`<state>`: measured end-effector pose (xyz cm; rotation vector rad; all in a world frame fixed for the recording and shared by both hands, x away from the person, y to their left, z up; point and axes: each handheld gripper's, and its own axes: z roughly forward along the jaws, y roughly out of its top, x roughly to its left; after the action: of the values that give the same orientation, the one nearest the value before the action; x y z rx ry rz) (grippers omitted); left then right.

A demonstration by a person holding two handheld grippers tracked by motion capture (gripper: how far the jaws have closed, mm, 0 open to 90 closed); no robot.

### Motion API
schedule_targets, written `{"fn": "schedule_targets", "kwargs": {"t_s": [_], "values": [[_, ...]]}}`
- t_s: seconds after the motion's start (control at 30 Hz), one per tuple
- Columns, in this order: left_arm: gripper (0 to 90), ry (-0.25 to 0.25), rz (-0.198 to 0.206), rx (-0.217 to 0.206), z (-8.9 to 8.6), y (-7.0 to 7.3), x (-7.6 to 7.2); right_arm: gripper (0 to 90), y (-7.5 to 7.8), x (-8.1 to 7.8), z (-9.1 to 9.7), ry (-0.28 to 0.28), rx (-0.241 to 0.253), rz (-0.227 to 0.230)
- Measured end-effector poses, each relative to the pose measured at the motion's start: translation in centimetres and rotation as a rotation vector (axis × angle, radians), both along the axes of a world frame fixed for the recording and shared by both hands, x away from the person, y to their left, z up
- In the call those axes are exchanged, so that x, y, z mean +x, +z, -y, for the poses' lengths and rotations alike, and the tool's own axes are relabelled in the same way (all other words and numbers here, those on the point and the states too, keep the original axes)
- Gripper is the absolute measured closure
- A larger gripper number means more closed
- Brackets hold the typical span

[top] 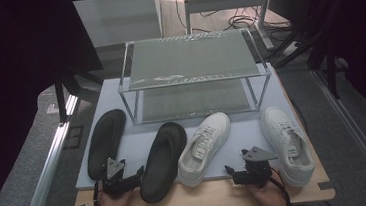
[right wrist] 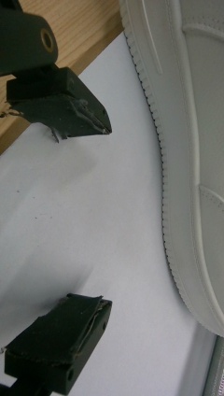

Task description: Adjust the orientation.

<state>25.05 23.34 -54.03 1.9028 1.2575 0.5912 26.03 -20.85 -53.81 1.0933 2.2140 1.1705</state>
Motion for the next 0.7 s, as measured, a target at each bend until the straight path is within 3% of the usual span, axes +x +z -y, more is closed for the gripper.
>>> {"fn": "schedule_targets", "kwargs": {"t_s": [0.7], "values": [[20.4, 0.003, 0.001, 0.005, 0.06, 0.01, -0.01, 13.5, 0.01, 0.0, 0.01, -0.001, -0.001, 0.0]]}}
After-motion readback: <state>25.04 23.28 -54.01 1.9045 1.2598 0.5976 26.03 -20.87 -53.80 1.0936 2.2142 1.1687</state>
